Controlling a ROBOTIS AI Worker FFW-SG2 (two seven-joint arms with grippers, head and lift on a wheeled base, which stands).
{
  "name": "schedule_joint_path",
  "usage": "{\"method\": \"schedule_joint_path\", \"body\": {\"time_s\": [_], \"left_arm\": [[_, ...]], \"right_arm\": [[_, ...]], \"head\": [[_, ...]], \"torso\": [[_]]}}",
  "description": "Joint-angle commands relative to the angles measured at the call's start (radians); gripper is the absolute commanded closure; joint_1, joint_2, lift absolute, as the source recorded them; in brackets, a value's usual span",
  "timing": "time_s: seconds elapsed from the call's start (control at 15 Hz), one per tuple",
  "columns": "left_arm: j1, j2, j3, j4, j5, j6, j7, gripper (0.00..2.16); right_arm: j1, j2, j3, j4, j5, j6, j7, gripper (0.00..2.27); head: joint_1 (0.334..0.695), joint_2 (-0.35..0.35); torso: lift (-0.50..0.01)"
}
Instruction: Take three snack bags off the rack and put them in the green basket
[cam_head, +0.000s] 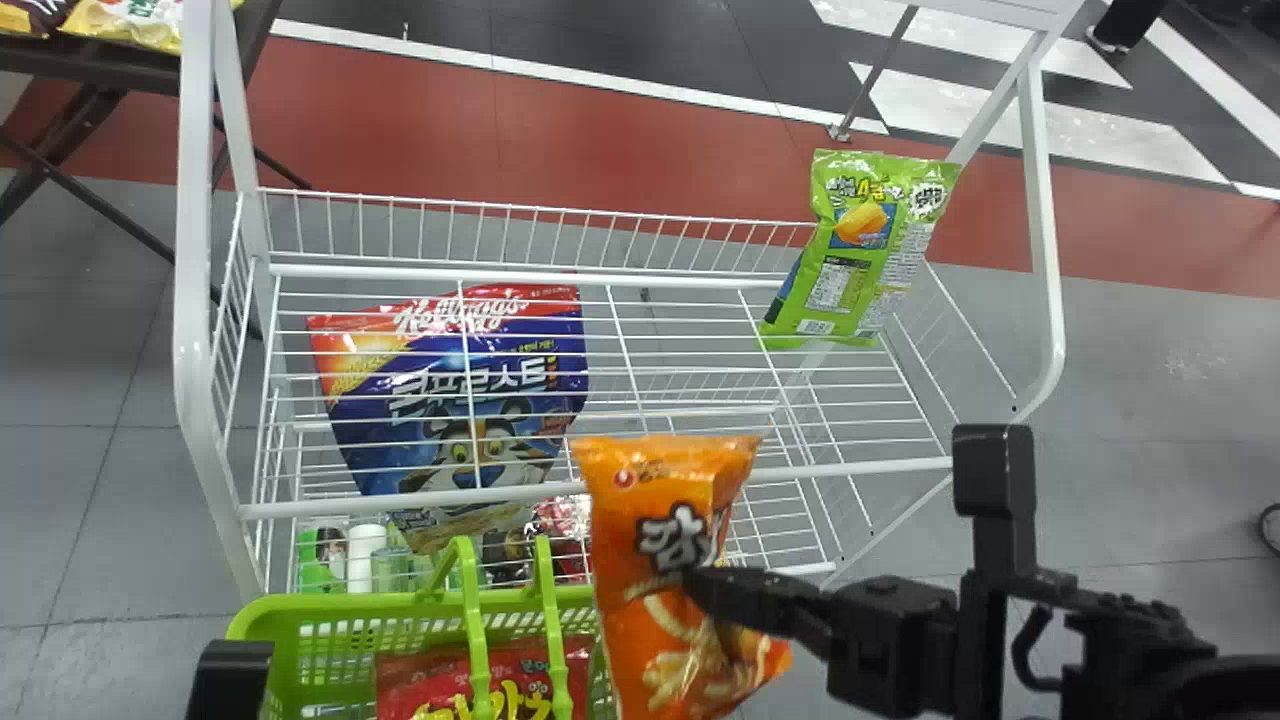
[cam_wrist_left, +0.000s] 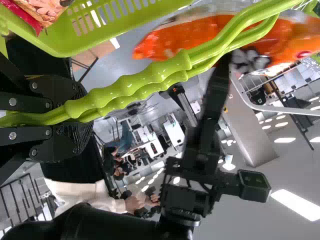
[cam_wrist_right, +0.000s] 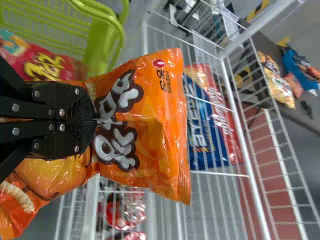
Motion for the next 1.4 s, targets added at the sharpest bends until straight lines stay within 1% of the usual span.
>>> {"method": "schedule_joint_path", "body": {"time_s": [0.0, 0.27, 0.33, 0.47, 0.53, 0.6, 0.67, 0.73, 0.87, 0.93, 1.07, 1.33], "left_arm": [[0.0, -0.006, -0.001, 0.0, -0.001, -0.002, 0.001, 1.28], [0.003, -0.006, -0.003, -0.002, -0.001, -0.002, 0.001, 1.28], [0.005, -0.006, -0.003, -0.003, -0.001, -0.002, 0.0, 1.28], [0.012, -0.006, -0.003, -0.008, -0.001, -0.002, -0.002, 1.28], [0.014, -0.004, 0.0, -0.009, -0.001, -0.002, -0.005, 1.28], [0.014, -0.004, 0.002, -0.008, -0.001, -0.002, -0.005, 1.28], [0.014, -0.006, 0.0, -0.009, -0.001, -0.005, -0.003, 1.28], [0.014, -0.006, -0.001, -0.009, -0.001, -0.005, -0.002, 1.28], [0.014, -0.006, -0.006, -0.009, -0.003, -0.005, 0.003, 1.28], [0.014, -0.006, -0.006, -0.009, -0.003, -0.005, 0.003, 1.28], [0.014, -0.006, -0.004, -0.008, -0.003, -0.005, 0.003, 1.28], [0.015, -0.006, -0.004, -0.008, -0.001, -0.005, 0.0, 1.28]], "right_arm": [[0.042, -0.025, 0.082, 0.029, -0.002, 0.018, 0.001, 2.19], [0.073, -0.053, 0.213, 0.139, -0.005, 0.018, 0.001, 2.19], [0.076, -0.059, 0.233, 0.158, 0.007, 0.018, 0.001, 2.19], [0.076, -0.059, 0.246, 0.19, 0.07, 0.018, -0.021, 2.18], [0.076, -0.062, 0.237, 0.193, 0.08, 0.018, -0.03, 2.04], [0.077, -0.062, 0.216, 0.188, 0.069, 0.018, -0.027, 1.61], [0.083, -0.062, 0.2, 0.174, 0.066, 0.018, -0.018, 0.53], [0.094, -0.061, 0.185, 0.167, 0.044, 0.018, -0.013, 0.0], [0.1, -0.051, 0.158, 0.153, 0.01, -0.002, -0.013, 0.0], [0.11, -0.042, 0.148, 0.151, -0.003, -0.076, -0.011, 0.05], [0.137, -0.034, 0.147, 0.155, -0.008, -0.276, -0.011, 0.06], [0.157, 0.012, 0.164, 0.205, -0.016, -0.65, -0.016, 0.06]], "head": [[0.695, -0.35], [0.695, -0.35], [0.695, -0.35], [0.695, -0.35], [0.695, -0.35], [0.695, -0.35], [0.695, -0.35], [0.695, -0.35], [0.695, -0.35], [0.695, -0.35], [0.695, -0.35], [0.695, -0.35]], "torso": [[-0.021], [-0.021], [-0.021], [-0.021], [-0.021], [-0.021], [-0.021], [-0.021], [-0.021], [-0.021], [-0.021], [-0.021]]}}
